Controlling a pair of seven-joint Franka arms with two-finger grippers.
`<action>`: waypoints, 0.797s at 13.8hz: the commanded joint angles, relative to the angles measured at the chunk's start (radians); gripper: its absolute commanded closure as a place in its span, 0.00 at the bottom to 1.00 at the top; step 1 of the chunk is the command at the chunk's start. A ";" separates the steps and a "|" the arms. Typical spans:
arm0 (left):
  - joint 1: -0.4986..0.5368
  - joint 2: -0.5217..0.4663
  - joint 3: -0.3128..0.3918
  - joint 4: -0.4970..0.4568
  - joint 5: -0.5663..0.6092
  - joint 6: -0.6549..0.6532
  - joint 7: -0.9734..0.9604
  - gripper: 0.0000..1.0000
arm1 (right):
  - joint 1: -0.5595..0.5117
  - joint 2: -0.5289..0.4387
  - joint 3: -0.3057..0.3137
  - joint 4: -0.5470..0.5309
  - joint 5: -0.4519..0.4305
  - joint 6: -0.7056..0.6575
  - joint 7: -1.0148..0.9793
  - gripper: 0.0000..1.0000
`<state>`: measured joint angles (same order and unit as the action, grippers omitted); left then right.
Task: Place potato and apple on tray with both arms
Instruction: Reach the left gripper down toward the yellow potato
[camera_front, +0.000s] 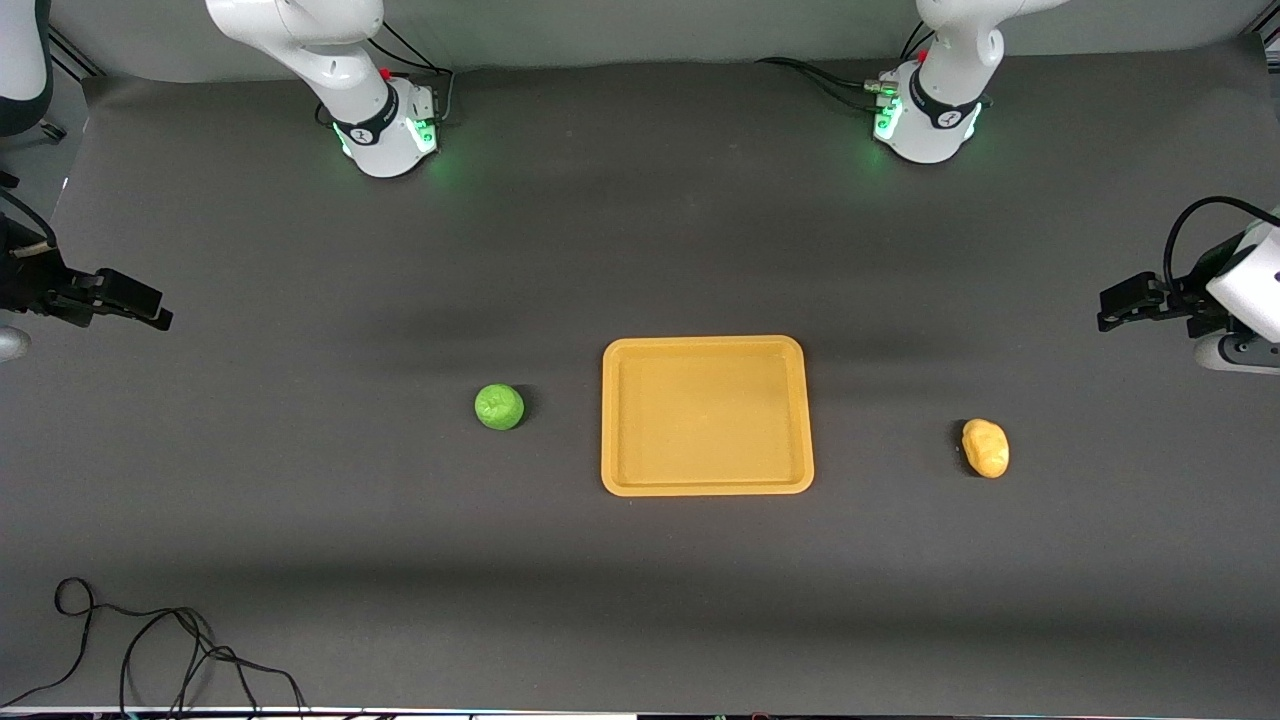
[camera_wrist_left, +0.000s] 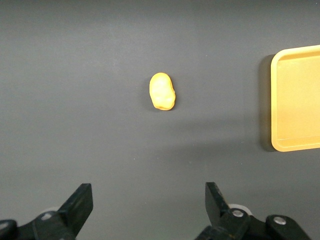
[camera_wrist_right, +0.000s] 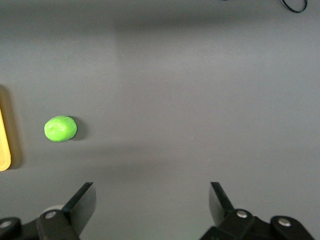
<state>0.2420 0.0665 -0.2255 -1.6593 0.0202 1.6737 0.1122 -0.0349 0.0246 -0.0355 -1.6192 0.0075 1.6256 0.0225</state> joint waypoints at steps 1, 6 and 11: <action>-0.012 -0.021 0.006 -0.022 0.007 0.018 -0.022 0.00 | 0.016 -0.003 -0.015 0.013 -0.014 -0.009 -0.018 0.00; -0.009 -0.016 0.006 -0.123 0.003 0.137 -0.025 0.00 | 0.018 -0.002 -0.014 0.015 -0.014 -0.010 -0.019 0.00; 0.000 0.114 0.008 -0.330 0.001 0.466 -0.019 0.00 | 0.016 -0.002 -0.014 0.013 -0.014 -0.010 -0.023 0.00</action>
<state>0.2417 0.1377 -0.2218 -1.8984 0.0200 2.0186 0.1040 -0.0331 0.0253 -0.0357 -1.6152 0.0075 1.6256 0.0220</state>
